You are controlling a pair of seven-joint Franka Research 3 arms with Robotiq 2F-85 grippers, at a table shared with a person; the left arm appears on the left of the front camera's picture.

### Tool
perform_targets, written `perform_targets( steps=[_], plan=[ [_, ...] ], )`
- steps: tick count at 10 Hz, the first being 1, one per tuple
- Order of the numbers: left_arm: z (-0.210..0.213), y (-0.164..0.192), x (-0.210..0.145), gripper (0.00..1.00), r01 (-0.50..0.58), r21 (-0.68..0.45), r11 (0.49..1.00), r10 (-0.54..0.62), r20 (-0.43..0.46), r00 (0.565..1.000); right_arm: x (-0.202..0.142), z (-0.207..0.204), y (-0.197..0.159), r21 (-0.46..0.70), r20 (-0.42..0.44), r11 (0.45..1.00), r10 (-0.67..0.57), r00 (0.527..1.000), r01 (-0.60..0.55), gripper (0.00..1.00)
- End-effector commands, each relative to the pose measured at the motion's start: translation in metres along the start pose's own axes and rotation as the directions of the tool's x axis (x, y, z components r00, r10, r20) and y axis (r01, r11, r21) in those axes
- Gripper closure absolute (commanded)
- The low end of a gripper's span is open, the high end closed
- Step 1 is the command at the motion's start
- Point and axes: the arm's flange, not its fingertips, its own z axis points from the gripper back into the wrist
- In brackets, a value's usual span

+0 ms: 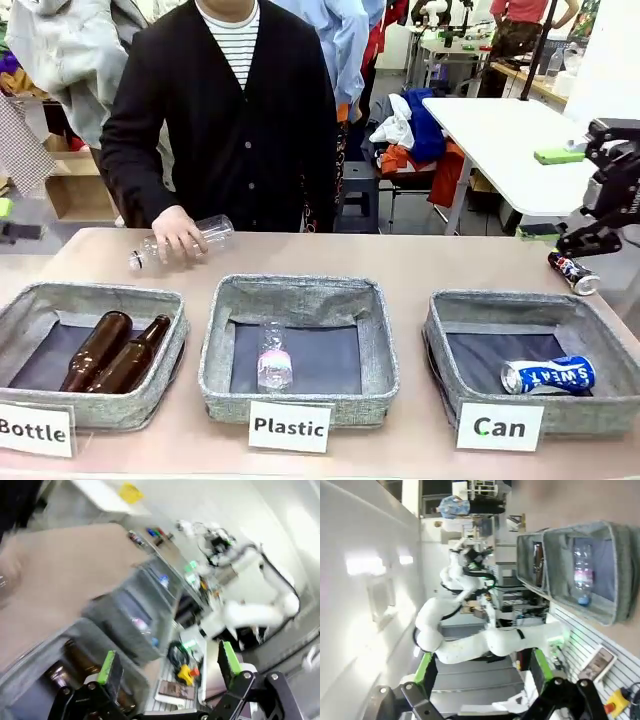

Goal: Sort the can waste into the basket.
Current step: Pick up the can waste from the table and place it in the right Fabric basket.

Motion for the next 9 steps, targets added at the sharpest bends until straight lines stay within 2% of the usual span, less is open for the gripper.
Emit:
perform_targets(
  steps=[1,2,3,9],
  plan=[
    [0.032,0.012,-0.002,0.0,-0.049,0.008,0.999,0.047,0.21,0.977,0.007,-0.001,-0.013,0.051,0.06,0.998,0.041,0.997,-0.044,0.0],
    [0.046,0.015,-0.014,0.0,-0.019,-0.022,1.0,0.024,0.254,0.967,0.012,0.005,-0.023,-0.014,0.142,0.995,0.101,0.985,-0.1,0.0],
    [0.025,0.022,-0.012,0.0,-0.058,0.032,0.998,0.055,0.094,0.994,0.008,0.001,-0.007,0.027,0.018,1.0,-0.008,1.0,0.007,0.0],
    [0.025,0.022,-0.012,0.0,-0.058,0.032,0.998,0.055,0.094,0.994,0.008,0.001,-0.007,0.027,0.018,1.0,-0.008,1.0,0.007,0.0]
  ],
)
